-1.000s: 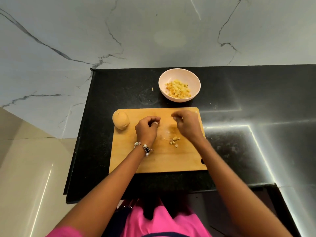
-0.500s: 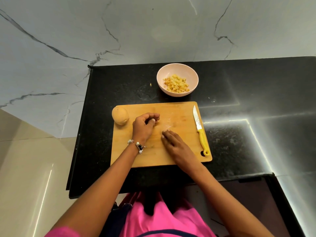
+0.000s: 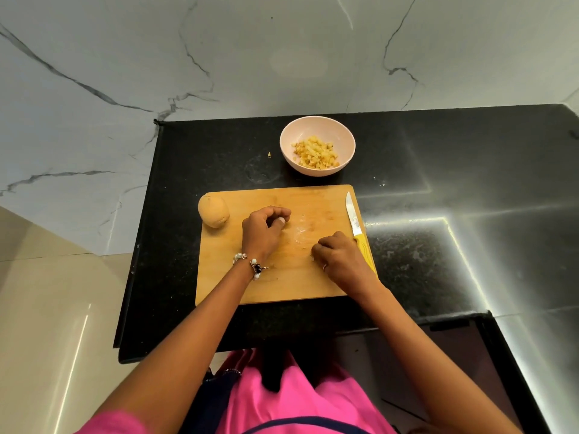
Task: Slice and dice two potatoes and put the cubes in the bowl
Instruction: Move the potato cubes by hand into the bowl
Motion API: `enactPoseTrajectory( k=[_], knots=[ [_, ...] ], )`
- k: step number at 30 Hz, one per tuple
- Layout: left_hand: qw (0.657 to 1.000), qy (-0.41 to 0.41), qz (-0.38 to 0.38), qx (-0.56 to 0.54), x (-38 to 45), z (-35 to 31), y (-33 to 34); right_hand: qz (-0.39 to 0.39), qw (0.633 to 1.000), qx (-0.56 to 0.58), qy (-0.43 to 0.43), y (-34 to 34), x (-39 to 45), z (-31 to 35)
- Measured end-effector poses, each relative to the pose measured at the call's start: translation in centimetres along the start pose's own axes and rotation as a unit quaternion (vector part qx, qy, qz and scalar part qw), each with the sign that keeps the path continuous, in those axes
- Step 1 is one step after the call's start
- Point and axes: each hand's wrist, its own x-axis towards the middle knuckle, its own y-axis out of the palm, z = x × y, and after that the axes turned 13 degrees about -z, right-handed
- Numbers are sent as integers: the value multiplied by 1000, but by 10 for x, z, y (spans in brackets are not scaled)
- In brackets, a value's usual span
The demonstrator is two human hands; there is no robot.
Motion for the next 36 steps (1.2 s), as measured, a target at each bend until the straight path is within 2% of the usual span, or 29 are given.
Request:
enactPoseTrajectory(
  k=[1,2,3,4,6,7,8,9,10,11,14,17,21,24,29,33,36],
  knots=[
    [1000,21,7,13,-3,-2,0,-17,993,67,96,-5,4,0],
    [998,50,19,28,-6,-4,0,-31,962,152,225,-10,8,-1],
    [995,85,36,46,-9,-6,1,-40,900,253,353,-15,12,-1],
    [989,122,57,65,-12,-7,1,-58,818,357,447,-20,15,-1],
    [971,188,103,103,-17,-7,3,-99,670,491,547,-27,20,-2],
    [962,210,123,122,-18,-6,5,-105,615,524,580,-29,22,-2],
    [953,226,142,144,-20,-6,7,-99,578,538,605,-32,24,-1],
    [944,239,158,166,-21,-7,8,-87,562,537,624,-34,26,1],
    [936,246,172,186,-22,-7,10,-71,564,526,633,-35,27,3],
    [930,252,183,198,-24,-8,11,-54,586,504,633,-36,27,5],
    [928,253,190,196,-27,-7,12,-16,684,422,596,-32,24,9],
    [940,239,163,182,-26,-5,12,27,807,274,523,-27,20,10],
    [940,254,156,168,-28,0,10,105,907,119,391,-24,20,10],
    [926,294,165,167,-29,3,7,158,930,46,329,-22,26,11],
    [898,349,181,199,-29,4,10,259,932,-20,252,-20,34,11],
    [899,323,190,228,-28,3,13,296,931,-48,207,-20,36,12],
    [904,288,198,246,-27,3,14,273,933,-21,235,-20,35,9]
  ],
)
